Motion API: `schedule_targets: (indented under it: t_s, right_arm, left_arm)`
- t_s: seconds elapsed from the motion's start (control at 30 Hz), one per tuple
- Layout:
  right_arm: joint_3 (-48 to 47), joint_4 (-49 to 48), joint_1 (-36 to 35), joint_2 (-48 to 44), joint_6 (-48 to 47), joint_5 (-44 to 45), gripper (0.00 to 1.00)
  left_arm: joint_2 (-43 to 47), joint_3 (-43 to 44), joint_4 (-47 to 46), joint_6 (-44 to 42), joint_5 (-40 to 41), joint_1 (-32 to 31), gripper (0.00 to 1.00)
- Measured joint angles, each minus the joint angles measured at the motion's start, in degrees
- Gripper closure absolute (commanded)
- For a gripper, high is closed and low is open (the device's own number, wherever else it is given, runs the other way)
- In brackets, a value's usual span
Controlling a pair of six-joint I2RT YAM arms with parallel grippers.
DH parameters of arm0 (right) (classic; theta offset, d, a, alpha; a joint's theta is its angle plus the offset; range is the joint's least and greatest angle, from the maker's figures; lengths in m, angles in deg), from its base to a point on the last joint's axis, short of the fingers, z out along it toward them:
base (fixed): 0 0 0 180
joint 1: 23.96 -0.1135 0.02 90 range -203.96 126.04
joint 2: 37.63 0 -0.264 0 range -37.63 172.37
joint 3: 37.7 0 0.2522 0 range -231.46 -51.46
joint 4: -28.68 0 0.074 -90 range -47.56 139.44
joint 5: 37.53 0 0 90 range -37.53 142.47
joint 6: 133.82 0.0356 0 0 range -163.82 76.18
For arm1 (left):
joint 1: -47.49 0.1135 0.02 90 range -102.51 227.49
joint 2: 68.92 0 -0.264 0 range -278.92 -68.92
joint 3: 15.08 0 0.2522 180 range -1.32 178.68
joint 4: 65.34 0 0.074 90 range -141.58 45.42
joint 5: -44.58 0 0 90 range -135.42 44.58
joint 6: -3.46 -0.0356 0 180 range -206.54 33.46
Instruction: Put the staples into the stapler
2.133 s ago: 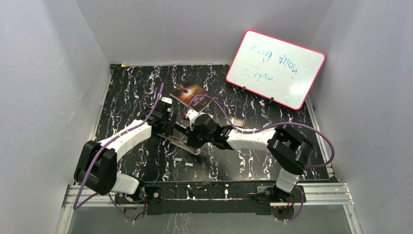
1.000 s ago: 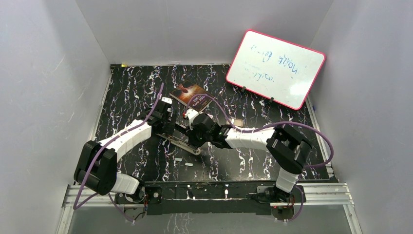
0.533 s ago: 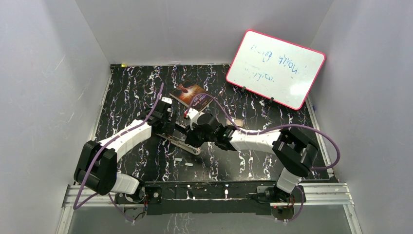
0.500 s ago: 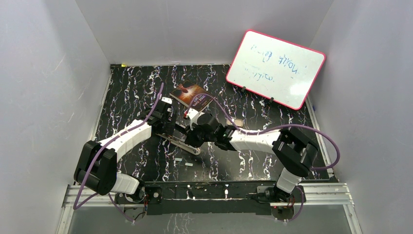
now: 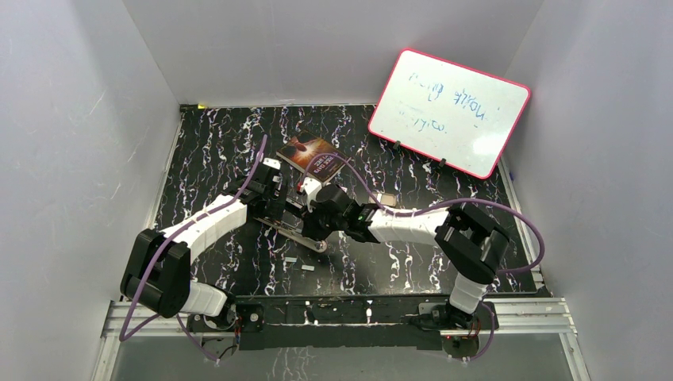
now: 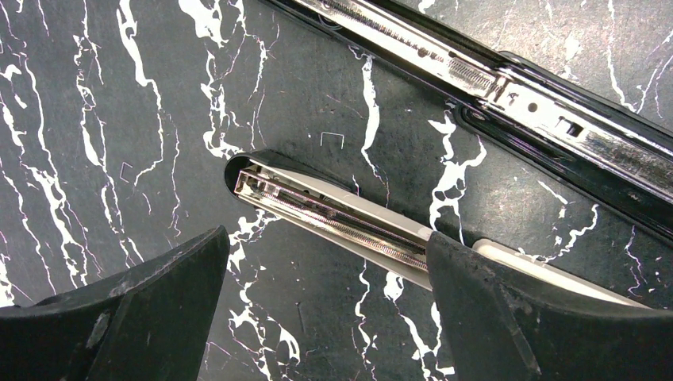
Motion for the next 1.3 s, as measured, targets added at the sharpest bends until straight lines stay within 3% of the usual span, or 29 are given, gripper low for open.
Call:
schedule_targets:
  t_s: [1.3]
  right_arm:
    - [-2.38, 3.80, 0.00, 2.38, -0.52, 3.34, 1.00]
  left_arm:
    - [0.00, 0.00, 0.00, -0.17, 0.28, -0.28, 0.06]
